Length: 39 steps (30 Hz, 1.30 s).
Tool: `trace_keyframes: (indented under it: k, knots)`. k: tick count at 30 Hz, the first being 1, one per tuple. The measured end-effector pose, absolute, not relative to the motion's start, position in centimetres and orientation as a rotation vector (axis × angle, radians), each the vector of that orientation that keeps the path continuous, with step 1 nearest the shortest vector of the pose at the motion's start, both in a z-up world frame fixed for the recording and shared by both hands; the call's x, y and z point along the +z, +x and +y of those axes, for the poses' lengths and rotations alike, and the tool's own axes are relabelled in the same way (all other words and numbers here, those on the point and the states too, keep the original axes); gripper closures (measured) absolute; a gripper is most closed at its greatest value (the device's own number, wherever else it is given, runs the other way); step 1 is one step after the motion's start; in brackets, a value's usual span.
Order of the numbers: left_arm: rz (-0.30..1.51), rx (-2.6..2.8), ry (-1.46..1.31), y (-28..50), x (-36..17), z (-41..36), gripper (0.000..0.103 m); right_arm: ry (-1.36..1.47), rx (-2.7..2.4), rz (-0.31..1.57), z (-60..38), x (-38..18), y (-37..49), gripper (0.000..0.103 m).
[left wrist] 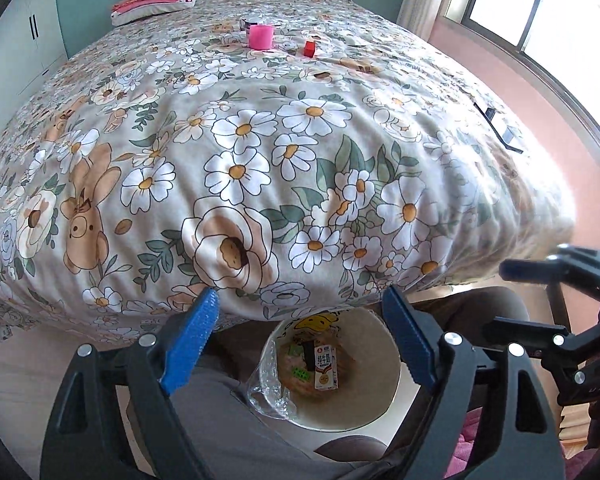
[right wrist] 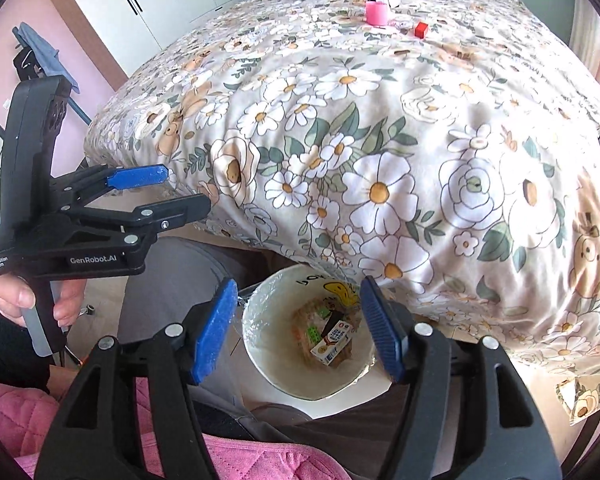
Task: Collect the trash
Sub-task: 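Move both tools back over the bed toward the pink cup and red block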
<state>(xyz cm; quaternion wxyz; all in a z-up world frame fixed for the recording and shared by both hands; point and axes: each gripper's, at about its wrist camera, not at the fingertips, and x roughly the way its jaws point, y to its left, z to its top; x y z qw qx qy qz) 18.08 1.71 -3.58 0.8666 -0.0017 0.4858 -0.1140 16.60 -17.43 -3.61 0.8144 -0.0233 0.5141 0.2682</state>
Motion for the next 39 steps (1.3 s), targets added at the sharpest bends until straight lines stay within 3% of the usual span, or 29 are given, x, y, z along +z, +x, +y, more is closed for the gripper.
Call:
trace_keyframes:
  k: [7, 18, 39]
  knots:
    - [0.916, -0.206, 0.024, 19.0, 0.7, 1.5, 0.015, -0.042, 0.555, 0.980, -18.2, 0.8, 17.8, 0.032]
    - [0.803, -0.146, -0.045, 25.3, 5.0, 2.1, 0.012, -0.038, 0.498, 0.849, -18.7, 5.5, 23.8, 0.031]
    - [0.798, -0.089, -0.157, 44.7, 2.7, -0.3, 0.012, 0.038, 0.334, 0.821, -18.9, 2.1, 40.7, 0.030]
